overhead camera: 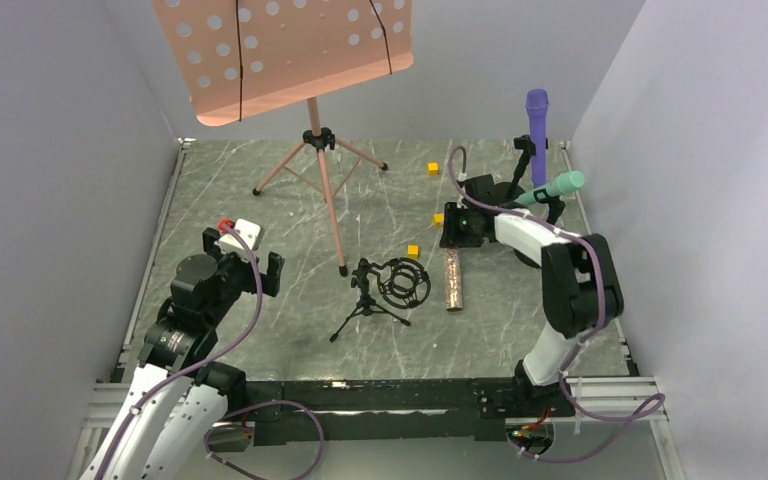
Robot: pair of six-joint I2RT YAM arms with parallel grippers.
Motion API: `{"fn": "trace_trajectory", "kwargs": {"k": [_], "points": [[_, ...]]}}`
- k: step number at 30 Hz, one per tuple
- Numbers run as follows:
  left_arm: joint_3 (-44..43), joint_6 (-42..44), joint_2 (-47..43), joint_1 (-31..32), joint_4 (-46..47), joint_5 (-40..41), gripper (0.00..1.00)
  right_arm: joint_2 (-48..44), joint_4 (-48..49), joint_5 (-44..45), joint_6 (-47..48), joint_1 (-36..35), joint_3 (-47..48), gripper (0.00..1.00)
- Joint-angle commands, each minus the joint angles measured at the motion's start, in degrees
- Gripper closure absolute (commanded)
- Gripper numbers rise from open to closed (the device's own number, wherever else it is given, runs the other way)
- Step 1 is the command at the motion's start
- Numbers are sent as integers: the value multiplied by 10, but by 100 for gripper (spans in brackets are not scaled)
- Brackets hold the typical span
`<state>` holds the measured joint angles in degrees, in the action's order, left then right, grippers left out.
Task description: Attach the microphones to the stand
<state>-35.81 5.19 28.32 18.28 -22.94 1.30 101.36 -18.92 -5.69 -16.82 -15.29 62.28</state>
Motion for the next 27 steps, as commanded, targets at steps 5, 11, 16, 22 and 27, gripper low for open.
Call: {"fn": "trace_trajectory", "kwargs": {"k": [5,11,16,22,27], "points": [[2,2,-15,-3,28,-17,1,-177,60,-160,90,23,-24,90],[11,-14,-36,-6,56,-110,1,-277,79,-260,136,41,-18,92],[-11,-159,-15,-6,126,-236,1,-334,59,-364,199,42,31,93],[-63,-399,84,-2,375,-395,1,-334,14,-542,232,41,132,93],[-181,-361,218,138,374,-340,1,-351,107,-611,124,42,117,92]]}}
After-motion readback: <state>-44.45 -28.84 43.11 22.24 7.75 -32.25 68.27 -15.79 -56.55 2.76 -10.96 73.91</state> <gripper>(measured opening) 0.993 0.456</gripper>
